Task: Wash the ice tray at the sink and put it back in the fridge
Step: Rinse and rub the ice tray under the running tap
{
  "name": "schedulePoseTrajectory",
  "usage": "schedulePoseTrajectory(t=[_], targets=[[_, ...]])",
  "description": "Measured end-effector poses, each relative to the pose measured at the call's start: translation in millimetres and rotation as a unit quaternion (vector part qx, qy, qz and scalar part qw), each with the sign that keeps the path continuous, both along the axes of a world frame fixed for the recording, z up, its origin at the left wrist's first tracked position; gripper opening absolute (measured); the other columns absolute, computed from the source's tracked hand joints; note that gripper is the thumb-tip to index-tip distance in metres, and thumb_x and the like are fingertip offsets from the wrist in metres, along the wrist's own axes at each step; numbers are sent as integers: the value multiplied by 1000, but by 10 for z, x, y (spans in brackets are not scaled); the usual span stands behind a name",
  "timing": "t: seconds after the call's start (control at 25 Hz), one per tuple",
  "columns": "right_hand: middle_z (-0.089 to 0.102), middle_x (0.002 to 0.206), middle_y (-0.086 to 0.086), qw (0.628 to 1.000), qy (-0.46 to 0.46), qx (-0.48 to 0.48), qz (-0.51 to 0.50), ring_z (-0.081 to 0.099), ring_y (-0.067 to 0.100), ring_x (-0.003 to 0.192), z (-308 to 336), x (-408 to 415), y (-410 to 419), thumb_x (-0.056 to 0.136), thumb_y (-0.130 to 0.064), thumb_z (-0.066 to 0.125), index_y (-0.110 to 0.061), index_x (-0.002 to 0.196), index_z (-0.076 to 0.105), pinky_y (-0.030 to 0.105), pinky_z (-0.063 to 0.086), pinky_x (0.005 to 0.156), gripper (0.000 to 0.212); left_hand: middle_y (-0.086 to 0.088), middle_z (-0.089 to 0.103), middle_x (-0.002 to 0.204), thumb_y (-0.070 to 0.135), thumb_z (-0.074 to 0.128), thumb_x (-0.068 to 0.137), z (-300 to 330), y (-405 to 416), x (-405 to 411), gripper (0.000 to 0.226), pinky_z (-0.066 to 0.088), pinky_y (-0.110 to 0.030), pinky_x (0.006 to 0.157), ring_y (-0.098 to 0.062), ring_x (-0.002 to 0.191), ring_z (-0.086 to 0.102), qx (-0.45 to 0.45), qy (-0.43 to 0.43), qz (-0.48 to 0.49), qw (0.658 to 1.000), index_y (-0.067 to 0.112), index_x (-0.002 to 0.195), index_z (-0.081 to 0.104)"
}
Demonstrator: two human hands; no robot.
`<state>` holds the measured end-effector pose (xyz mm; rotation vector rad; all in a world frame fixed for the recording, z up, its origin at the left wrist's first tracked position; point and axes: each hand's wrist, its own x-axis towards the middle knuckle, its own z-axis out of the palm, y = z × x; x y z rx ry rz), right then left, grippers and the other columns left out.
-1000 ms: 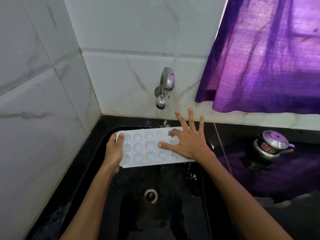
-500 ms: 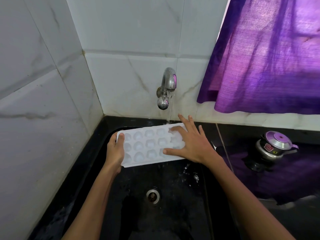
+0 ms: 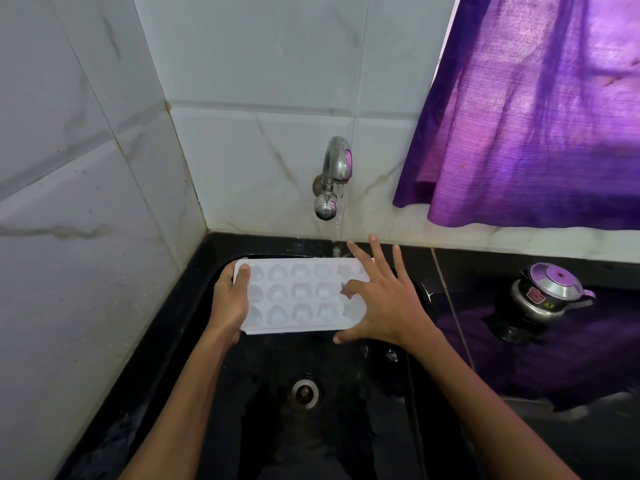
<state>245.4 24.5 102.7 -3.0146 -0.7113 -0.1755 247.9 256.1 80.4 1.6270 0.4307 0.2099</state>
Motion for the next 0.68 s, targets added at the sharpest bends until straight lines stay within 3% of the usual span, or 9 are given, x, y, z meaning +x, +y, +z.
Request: schedulePoseTrajectory(t=[0.28, 0.36, 0.52, 0.68], targets=[[-13, 155, -5, 999, -34, 20, 0, -33, 23, 139, -26, 19, 7, 47, -90, 50, -38, 111, 63, 53, -27, 107, 83, -8, 58, 114, 28, 37, 100, -38, 63, 8, 31, 48, -36, 75, -23, 96, 57, -24, 11, 9, 1000, 16, 125, 50], [-6, 159, -2, 999, -28, 22, 0, -31, 25, 140, -7, 23, 11, 46, -88, 54, -36, 106, 65, 52, -27, 107, 80, -7, 58, 113, 28, 37, 100, -46, 60, 9, 31, 48, -34, 72, -23, 95, 57, -22, 10, 8, 1000, 17, 125, 51], [-14, 159, -4, 1000, -9, 6, -14, -40, 24, 135, 35, 13, 9, 49, -88, 53, -41, 120, 57, 53, -29, 106, 85, -6, 57, 113, 29, 37, 100, -36, 52, 16, 32, 48, -29, 66, -20, 91, 58, -22, 8, 10, 1000, 16, 126, 50], [-14, 159, -3, 1000, 16, -2, -22, -42, 24, 133, 36, 7, 6, 51, -87, 57, -41, 115, 60, 55, -27, 106, 79, -6, 58, 111, 28, 37, 100, -41, 17, 19, 31, 46, -25, 61, -12, 84, 57, -16, 3, 5, 1000, 15, 124, 51]])
